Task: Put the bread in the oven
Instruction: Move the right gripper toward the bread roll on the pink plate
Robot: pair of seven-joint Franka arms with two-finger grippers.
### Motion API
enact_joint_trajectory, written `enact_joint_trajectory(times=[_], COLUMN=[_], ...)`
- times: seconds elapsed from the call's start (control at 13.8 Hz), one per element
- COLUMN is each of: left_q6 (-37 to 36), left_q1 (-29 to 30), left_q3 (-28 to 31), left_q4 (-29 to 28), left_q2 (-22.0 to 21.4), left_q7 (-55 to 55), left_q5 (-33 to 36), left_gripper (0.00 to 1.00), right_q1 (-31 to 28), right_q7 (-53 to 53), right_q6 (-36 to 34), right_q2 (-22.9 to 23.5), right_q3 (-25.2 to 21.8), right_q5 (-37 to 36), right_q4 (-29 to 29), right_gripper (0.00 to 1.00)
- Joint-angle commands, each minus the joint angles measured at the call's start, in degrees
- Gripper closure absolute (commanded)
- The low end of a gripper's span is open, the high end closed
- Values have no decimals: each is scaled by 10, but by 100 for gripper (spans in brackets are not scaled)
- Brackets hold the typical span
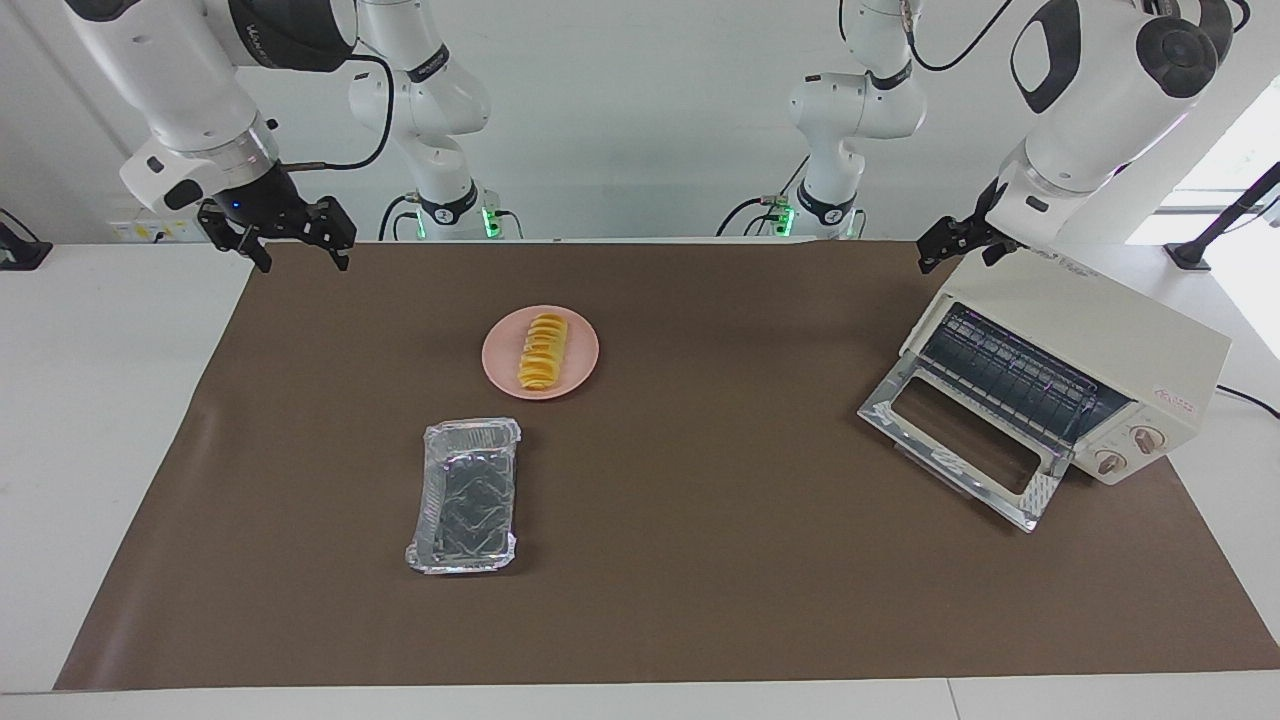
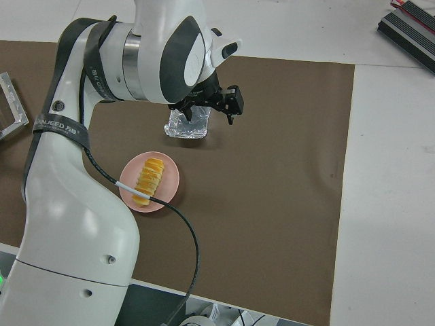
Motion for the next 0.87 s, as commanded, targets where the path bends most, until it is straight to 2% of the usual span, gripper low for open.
enact_joint_trajectory(times=[0.0, 0.36, 0.58, 0.8], left_q6=[3, 3, 3, 3], left_q1=[8, 8, 8, 8], left_q3=[-4, -4, -4, -4], left_q4=[-1, -1, -1, -1], left_q2=[-6, -6, -6, -6], left_q7=[2, 2, 2, 2], left_q5=[-6, -6, -6, -6], left_gripper=[0, 0, 0, 0], right_q1=[-11, -10, 1, 55], right_q7=[-10, -11, -5, 86], right_q6=[0, -1, 5, 37], right_q2=[-1, -2, -12, -39], right_q3=[5, 5, 9, 12], right_q5=[-3, -3, -3, -2], right_q4=[-1, -7, -29, -88], right_gripper=[0, 0, 0, 0])
